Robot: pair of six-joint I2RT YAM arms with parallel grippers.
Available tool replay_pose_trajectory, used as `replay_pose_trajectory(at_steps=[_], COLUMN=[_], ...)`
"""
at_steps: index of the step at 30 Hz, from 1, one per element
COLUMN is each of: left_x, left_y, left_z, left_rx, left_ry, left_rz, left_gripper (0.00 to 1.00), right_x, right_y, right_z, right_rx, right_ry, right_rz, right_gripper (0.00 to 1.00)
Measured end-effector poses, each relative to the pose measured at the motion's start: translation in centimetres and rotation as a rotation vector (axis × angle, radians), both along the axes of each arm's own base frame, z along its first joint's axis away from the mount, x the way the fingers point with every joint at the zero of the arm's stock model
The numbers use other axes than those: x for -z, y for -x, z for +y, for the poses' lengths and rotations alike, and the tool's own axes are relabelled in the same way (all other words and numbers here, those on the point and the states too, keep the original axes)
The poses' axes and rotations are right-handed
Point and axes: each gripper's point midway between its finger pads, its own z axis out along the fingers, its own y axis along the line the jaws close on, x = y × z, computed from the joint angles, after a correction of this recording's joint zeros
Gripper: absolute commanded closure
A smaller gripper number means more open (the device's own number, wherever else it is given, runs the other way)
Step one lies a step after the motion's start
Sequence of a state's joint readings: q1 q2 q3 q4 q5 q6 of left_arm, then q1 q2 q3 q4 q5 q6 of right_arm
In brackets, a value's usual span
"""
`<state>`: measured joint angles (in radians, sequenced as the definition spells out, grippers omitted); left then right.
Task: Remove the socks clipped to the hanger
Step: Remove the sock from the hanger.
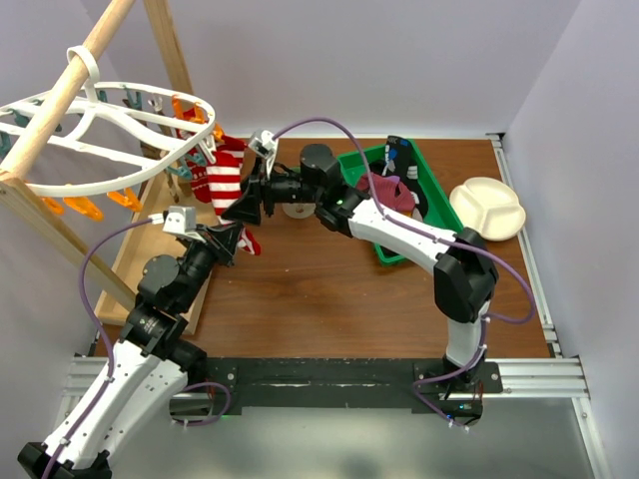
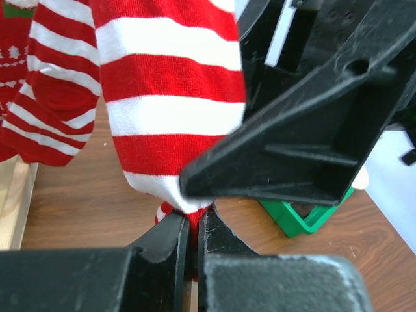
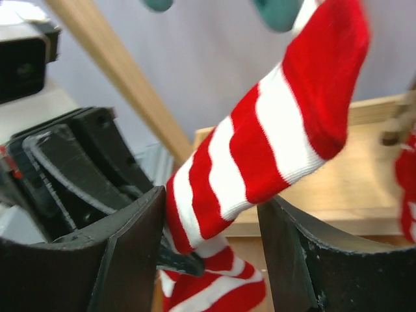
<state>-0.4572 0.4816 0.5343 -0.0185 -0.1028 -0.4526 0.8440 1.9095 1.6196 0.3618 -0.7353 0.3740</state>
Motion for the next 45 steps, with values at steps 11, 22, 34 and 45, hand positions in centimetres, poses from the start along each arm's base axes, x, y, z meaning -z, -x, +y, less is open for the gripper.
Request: replay_pose_trajectory(at_steps=[11,22,34,45], left_x=[0.8,1.0,1.0,1.1], left_y=[-0.1,-0.2,-0.2,-0.2], left_z=[0.2,0.2,0.2,0.2], left_rx=[-0.014,-0.013,-0.013,-0.013], left_ry=[-0.014,-0.017,-0.018,-0.018], left_rz=[0.030,0.036,0.037,0.038], left_gripper=[1.00,1.00,1.00,1.00], right_x=[-3.9,-9.4,-7.2,-8.7], right_y=[-3.9,-7.6,-9.8,-9.1], right_z=[-1.8,-0.3,2.2,2.6], right_rx=[0.282,0.395,0.406,0.412], right_ry=[0.003,-0.092,-0.073,-0.098], right_rz=[-0.096,-0.136,-0.060,-0.059], right_gripper=[0.36,0.41,0.46,0.48])
